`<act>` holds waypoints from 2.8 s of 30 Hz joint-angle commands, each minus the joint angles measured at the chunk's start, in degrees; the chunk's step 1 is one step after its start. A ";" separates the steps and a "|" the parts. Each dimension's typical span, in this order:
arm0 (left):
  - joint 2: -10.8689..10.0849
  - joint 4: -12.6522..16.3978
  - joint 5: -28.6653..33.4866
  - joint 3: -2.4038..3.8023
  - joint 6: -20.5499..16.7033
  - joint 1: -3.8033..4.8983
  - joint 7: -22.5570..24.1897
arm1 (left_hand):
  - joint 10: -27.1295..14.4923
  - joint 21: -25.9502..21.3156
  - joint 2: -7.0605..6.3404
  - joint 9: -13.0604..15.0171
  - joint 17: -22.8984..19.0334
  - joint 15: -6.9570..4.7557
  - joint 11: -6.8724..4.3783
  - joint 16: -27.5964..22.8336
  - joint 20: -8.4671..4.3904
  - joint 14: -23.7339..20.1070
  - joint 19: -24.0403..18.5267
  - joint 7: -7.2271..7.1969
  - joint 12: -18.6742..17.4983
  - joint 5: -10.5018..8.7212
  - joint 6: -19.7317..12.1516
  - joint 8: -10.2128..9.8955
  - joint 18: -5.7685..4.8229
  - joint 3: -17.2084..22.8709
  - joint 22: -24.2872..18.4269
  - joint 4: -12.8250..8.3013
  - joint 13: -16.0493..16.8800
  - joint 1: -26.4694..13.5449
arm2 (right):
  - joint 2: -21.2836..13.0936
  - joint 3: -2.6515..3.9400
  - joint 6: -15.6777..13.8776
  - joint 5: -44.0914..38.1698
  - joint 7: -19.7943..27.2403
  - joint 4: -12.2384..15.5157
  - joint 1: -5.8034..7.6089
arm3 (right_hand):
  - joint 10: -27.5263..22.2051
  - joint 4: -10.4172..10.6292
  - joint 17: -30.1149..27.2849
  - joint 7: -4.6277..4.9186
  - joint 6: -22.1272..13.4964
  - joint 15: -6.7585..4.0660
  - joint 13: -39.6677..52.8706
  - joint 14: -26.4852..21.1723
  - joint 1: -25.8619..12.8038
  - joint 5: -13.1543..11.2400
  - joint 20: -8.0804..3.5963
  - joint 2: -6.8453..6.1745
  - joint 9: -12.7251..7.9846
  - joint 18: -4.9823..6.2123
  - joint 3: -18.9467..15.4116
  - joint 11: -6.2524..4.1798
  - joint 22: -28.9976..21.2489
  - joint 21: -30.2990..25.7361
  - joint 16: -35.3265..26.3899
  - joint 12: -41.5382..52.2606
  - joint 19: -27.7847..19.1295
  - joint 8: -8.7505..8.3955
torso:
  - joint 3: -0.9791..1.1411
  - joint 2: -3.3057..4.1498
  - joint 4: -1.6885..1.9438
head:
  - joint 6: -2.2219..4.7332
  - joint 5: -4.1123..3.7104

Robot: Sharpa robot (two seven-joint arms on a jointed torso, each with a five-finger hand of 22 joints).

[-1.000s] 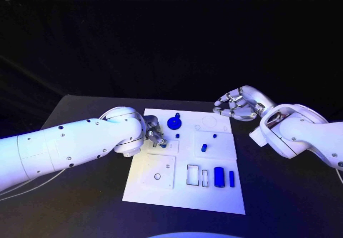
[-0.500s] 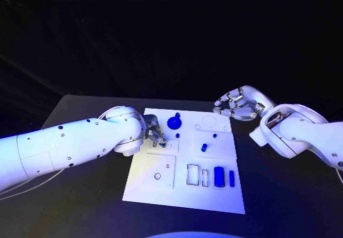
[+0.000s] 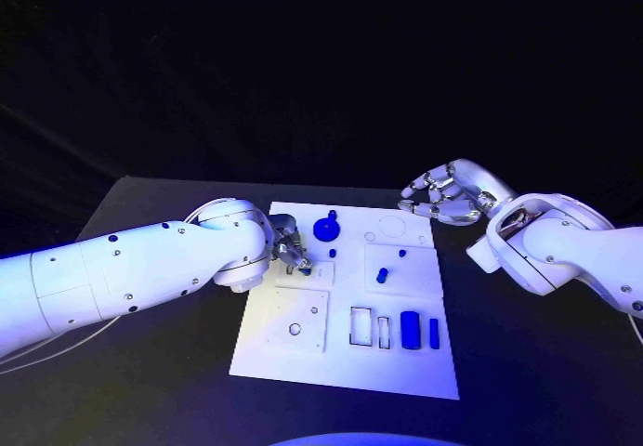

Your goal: Assemble the parts on the task board

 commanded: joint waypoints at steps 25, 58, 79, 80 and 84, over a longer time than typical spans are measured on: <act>0.49 -0.75 0.25 0.03 3.44 -0.01 -2.70 | 0.18 0.14 -0.53 6.94 15.06 -0.58 -0.10 0.14 -0.47 5.93 5.95 -0.82 -0.73 1.89 0.35 0.80 -0.85 10.89 15.09 -10.22 -0.49 -1.31 | 0.06 0.00 0.76 -0.63 0.24 -0.07 -0.08 | -0.36 0.03 6.71 -0.14 -0.09 -0.48 -0.07 3.81 -0.21 0.33 0.03 0.36 0.06 0.56 -0.29 0.06 6.61 -0.31 -0.24 -0.23 -0.25 0.35 | -0.01 0.00 0.01 | -0.37 -0.01; -0.58 1.27 0.95 0.10 -3.31 -0.15 -2.10 | 0.54 0.14 -0.76 7.93 15.06 -0.72 -0.31 0.14 -0.55 5.93 5.95 -1.08 -0.56 2.42 0.58 1.21 -0.85 11.27 15.09 -10.32 -0.33 -2.05 | 0.00 0.00 0.61 -0.63 0.44 0.07 -0.11 | -0.31 0.08 6.68 -0.15 -0.10 -0.49 -0.05 3.82 -0.41 0.41 0.02 0.46 0.06 0.57 -0.38 0.05 6.60 -0.35 -0.28 -0.18 -0.24 0.39 | 0.00 -0.02 0.00 | -0.52 -0.19; -3.36 4.04 -2.47 0.11 -13.65 -2.53 2.47 | 1.19 0.14 -1.08 8.35 15.06 -0.86 -0.45 0.14 -0.66 5.93 5.95 -1.22 0.33 2.53 0.81 1.39 -0.85 11.76 15.09 -10.51 0.57 -2.16 | -0.10 0.00 0.59 -0.63 0.55 0.01 -0.20 | -0.30 0.09 6.71 -0.15 -0.09 -0.49 -0.05 3.82 -0.46 0.43 0.02 0.50 0.07 0.57 -0.40 0.04 6.60 -0.36 -0.26 -0.17 -0.23 0.41 | 0.01 0.02 -0.05 | -0.90 -0.14; -3.29 3.88 -2.79 0.11 -13.67 -2.68 2.61 | 1.24 0.14 -1.13 8.39 15.06 -0.87 -0.46 0.14 -0.67 5.93 5.95 -1.23 0.38 2.52 0.83 1.40 -0.85 11.81 15.09 -10.51 0.62 -2.19 | -0.11 0.00 0.59 -0.63 0.55 0.01 -0.21 | -0.30 0.09 6.71 -0.15 -0.09 -0.49 -0.05 3.82 -0.46 0.43 0.02 0.50 0.07 0.57 -0.40 0.04 6.60 -0.36 -0.26 -0.17 -0.23 0.41 | 0.02 0.02 -0.05 | -0.90 -0.14; -2.96 3.38 -3.94 0.11 -13.66 -3.30 3.09 | 1.28 0.14 -1.17 8.41 15.06 -0.88 -0.47 0.14 -0.68 5.93 5.95 -1.24 0.45 2.51 0.84 1.40 -0.85 11.83 15.09 -10.51 0.69 -2.21 | -0.17 0.00 0.61 -0.63 0.55 0.04 -0.23 | -0.30 0.09 6.71 -0.15 -0.09 -0.49 -0.05 3.82 -0.46 0.43 0.02 0.50 0.07 0.57 -0.40 0.04 6.60 -0.36 -0.26 -0.17 -0.23 0.41 | 0.02 0.03 -0.05 | -0.95 -0.27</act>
